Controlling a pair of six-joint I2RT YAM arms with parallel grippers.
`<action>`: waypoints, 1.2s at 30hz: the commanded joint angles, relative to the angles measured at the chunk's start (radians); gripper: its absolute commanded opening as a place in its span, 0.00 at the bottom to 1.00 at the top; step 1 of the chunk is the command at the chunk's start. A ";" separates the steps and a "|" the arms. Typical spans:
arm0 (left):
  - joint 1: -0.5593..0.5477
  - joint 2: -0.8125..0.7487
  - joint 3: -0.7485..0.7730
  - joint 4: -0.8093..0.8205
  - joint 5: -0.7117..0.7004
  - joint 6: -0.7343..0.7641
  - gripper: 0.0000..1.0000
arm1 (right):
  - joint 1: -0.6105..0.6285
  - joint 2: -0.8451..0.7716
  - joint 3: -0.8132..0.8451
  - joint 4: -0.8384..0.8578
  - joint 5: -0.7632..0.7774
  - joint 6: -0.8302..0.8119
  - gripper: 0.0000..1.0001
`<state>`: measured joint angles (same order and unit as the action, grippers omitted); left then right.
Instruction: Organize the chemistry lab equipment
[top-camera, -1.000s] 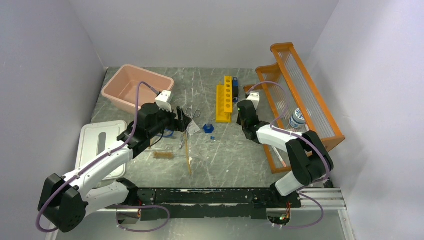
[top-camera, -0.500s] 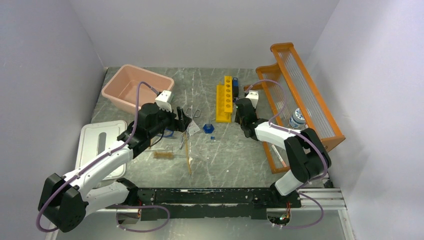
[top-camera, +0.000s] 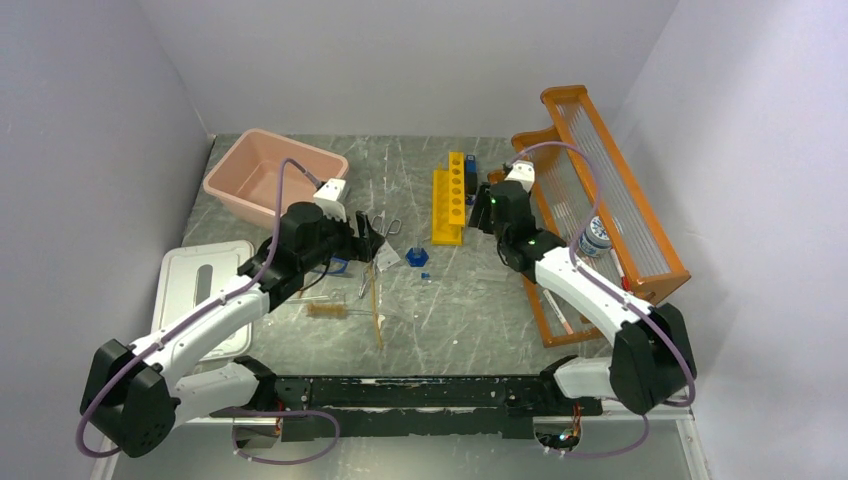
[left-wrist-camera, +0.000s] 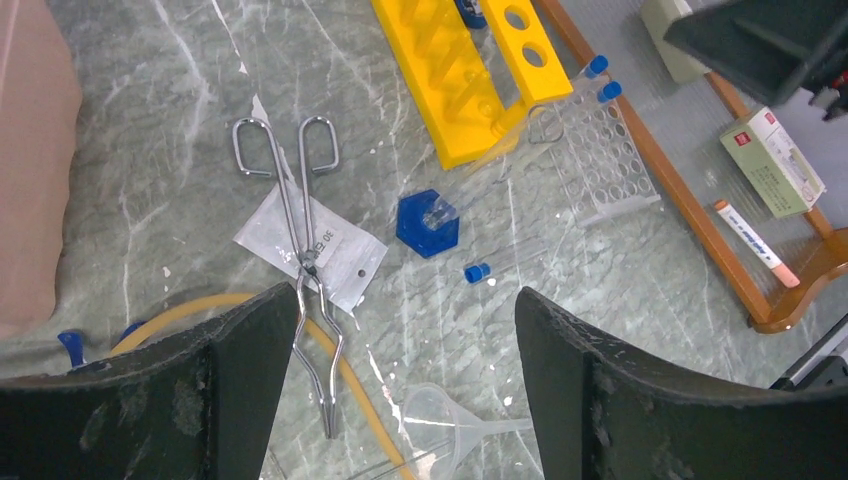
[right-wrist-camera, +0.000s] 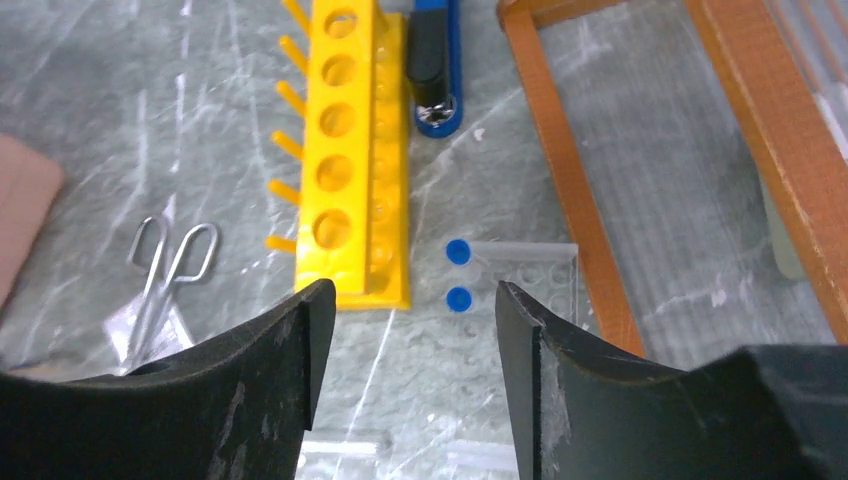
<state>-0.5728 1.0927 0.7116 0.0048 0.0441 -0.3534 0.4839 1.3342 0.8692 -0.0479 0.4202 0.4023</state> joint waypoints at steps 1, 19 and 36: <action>0.002 0.004 0.076 -0.046 -0.009 -0.023 0.83 | -0.003 -0.078 0.003 -0.137 -0.167 -0.085 0.61; 0.004 0.078 0.255 -0.129 -0.230 0.004 0.82 | 0.218 0.164 -0.140 0.101 -0.377 -0.303 0.62; 0.005 0.024 0.255 -0.197 -0.236 -0.056 0.81 | 0.220 0.304 -0.084 0.054 -0.429 -0.327 0.41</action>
<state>-0.5720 1.1496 0.9619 -0.1711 -0.1841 -0.3782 0.7002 1.6299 0.7563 0.0502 -0.0120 0.0631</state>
